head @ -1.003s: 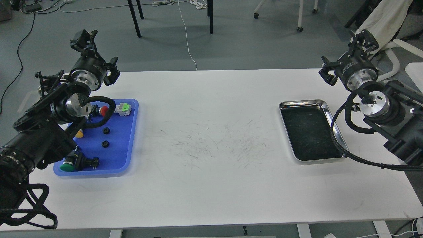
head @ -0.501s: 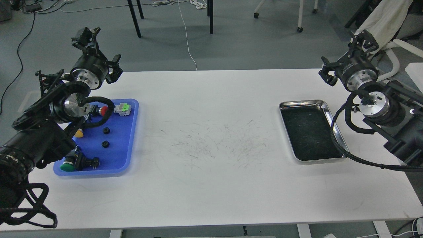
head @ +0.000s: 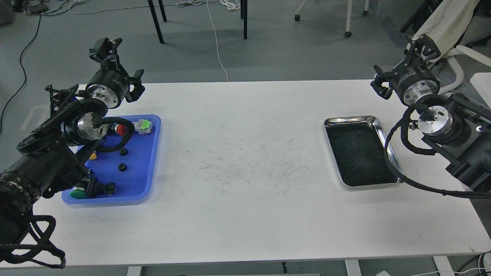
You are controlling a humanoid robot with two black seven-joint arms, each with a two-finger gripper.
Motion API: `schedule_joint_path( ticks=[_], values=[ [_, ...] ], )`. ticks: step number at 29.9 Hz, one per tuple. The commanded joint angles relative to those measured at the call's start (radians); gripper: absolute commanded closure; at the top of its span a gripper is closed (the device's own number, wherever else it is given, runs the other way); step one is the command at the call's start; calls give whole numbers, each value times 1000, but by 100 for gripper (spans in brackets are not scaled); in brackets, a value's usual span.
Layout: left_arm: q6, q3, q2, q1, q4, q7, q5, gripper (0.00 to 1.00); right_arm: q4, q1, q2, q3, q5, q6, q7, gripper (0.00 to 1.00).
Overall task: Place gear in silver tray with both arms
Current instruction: 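Lower the left gripper toward the parts in the blue tray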
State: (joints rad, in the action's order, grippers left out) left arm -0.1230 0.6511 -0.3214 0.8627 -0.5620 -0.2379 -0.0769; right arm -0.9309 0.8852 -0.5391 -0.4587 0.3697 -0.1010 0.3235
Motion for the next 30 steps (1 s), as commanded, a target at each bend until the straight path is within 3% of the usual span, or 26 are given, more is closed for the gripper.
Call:
schedule_joint_path(
  ticks=[1, 21, 30],
  values=[
    [2, -1, 1, -2, 2, -1, 0, 1, 0, 3, -4, 2, 0, 0, 0, 1],
    [-17, -1, -16, -7, 11, 9, -7, 1, 0, -3, -2, 5, -2, -2, 0, 1],
    [-24, -5, -5, -5, 48, -31, -7, 1, 1, -5, -1, 29, -2, -2, 2, 1]
  ],
)
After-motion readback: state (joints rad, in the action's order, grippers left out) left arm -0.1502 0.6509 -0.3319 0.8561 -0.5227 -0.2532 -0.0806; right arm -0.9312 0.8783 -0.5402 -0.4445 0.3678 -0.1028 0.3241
